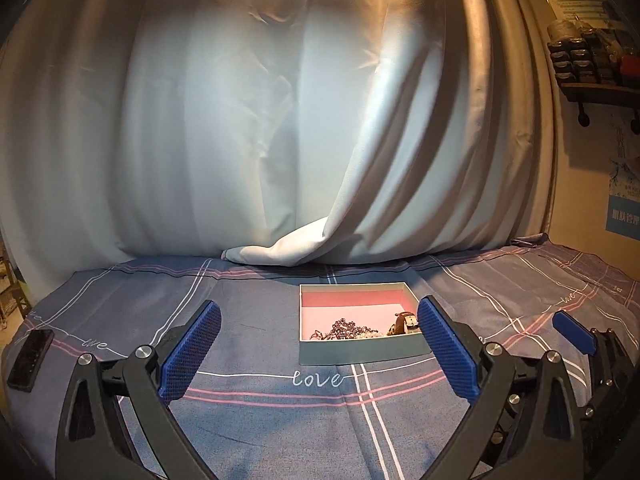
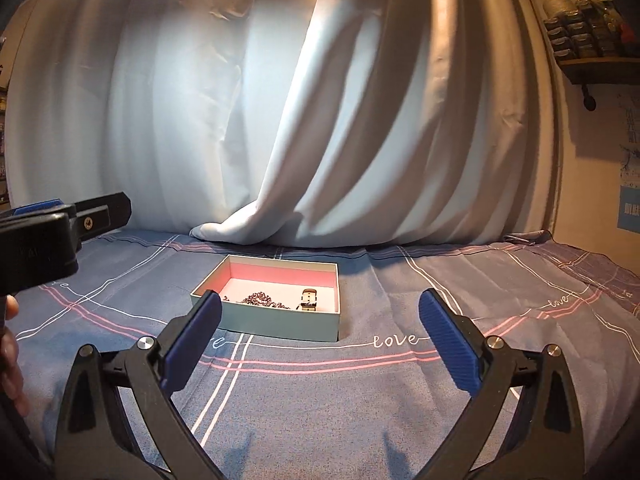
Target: Organize jewelry
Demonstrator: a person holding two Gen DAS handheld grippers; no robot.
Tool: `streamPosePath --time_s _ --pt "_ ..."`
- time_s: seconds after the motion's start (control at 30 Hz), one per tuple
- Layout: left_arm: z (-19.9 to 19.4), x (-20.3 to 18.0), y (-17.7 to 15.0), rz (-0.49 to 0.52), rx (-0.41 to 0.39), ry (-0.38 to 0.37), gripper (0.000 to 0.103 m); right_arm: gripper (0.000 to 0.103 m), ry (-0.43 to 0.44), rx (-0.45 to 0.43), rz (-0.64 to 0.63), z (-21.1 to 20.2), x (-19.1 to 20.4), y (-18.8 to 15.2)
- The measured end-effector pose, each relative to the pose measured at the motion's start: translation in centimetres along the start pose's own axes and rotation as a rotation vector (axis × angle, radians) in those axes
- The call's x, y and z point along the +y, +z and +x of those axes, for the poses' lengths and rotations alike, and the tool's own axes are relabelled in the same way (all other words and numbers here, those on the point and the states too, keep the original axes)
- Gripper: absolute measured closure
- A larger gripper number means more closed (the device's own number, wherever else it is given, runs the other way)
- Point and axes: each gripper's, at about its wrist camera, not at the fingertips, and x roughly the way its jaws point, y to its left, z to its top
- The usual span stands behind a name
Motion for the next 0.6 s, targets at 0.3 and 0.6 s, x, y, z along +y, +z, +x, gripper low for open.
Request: streamPosePath --time_s 0.3,0.6 --pt "-2.4 1.7 -0.4 -0.023 0.010 0.048 0.006 0.006 0.006 -0.038 0.002 -3.1 0.3 1.5" --pt "-4.4 1.7 0.3 -0.026 -0.015 0.037 0.006 0.006 0.016 -0.064 0.009 -5.1 0.1 2.8"
